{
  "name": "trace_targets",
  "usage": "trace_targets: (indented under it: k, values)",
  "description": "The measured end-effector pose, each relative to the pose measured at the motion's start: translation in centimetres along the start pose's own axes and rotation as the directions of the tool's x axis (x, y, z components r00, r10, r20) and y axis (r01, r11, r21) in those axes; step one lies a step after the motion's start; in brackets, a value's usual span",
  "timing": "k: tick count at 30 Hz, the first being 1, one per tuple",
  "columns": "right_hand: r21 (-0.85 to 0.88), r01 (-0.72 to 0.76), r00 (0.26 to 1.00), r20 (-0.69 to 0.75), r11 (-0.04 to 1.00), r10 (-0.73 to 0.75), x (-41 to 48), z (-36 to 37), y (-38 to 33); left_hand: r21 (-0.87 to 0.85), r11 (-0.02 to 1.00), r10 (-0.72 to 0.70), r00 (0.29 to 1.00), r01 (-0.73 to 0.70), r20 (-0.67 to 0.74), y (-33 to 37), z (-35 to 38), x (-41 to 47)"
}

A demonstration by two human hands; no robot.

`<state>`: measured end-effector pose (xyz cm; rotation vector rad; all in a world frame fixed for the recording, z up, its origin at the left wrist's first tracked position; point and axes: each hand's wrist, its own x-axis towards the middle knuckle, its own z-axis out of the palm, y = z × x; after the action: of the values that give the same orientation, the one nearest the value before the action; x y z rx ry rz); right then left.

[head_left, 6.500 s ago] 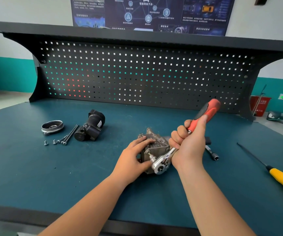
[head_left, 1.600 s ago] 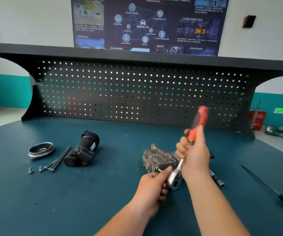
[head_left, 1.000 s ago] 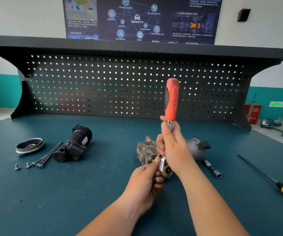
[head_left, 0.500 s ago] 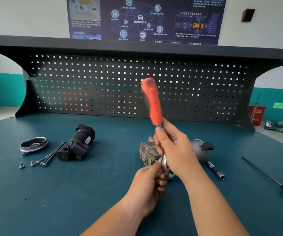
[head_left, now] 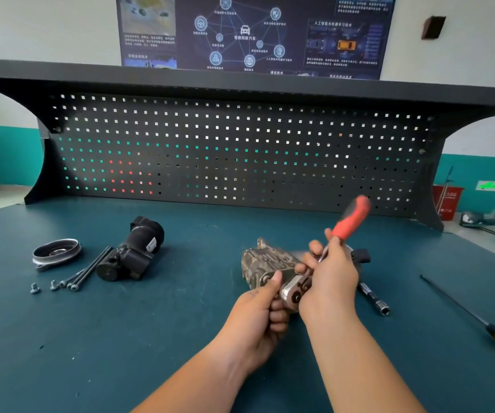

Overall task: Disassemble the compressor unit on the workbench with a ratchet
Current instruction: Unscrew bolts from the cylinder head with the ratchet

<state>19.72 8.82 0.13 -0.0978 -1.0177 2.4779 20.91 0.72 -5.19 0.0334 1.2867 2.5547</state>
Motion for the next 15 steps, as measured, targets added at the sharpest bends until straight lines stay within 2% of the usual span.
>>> trace_targets:
  k: [1, 3, 6, 7, 9, 12, 13, 14, 15]
  values:
    - [0.031, -0.011, 0.999, -0.042, 0.999, 0.013, 0.0, -0.1, 0.1, 0.014, 1.0, 0.005, 1.0, -0.005, -0.006, 0.0, 0.0, 0.0]
    - [0.023, 0.012, 1.0, -0.015, 1.0, -0.012, -0.1, 0.0, 0.3, 0.055, 0.998, 0.014, 1.0, -0.012, -0.025, 0.0, -0.2, 0.0]
    - [-0.108, 0.144, 0.962, 0.248, 0.984, -0.113, -0.4, 0.4, 0.4, 0.104, 0.995, 0.011, 0.999, -0.007, -0.043, 0.0, -0.4, -0.2]
    - [-0.172, 0.2, 0.92, 0.372, 0.965, -0.124, -0.6, 0.4, 0.3, 0.108, 0.994, 0.013, 0.999, -0.008, -0.043, 0.0, -0.4, -0.3]
    - [-0.274, 0.293, 0.791, 0.607, 0.916, -0.071, -0.9, 0.4, 0.2, 0.1, 0.995, 0.017, 0.999, -0.013, -0.038, 0.0, -0.5, -0.3]
    - [-0.35, 0.389, 0.593, 0.803, 0.852, 0.059, -1.4, 0.1, 0.5, 0.084, 0.996, 0.006, 1.0, -0.004, -0.026, -0.1, -0.6, -0.2]
    - [-0.356, 0.414, 0.562, 0.824, 0.838, 0.072, -1.5, 0.1, 0.6, 0.083, 0.997, 0.003, 1.0, -0.002, -0.023, -0.1, -0.7, -0.2]
    - [-0.355, 0.426, 0.568, 0.821, 0.832, 0.06, -1.5, 0.1, 0.6, 0.083, 0.997, 0.003, 1.0, -0.001, -0.022, -0.1, -0.8, -0.1]
    - [-0.345, 0.417, 0.604, 0.796, 0.841, 0.027, -1.5, 0.3, 0.6, 0.08, 0.997, 0.005, 1.0, -0.004, -0.021, -0.1, -0.8, 0.0]
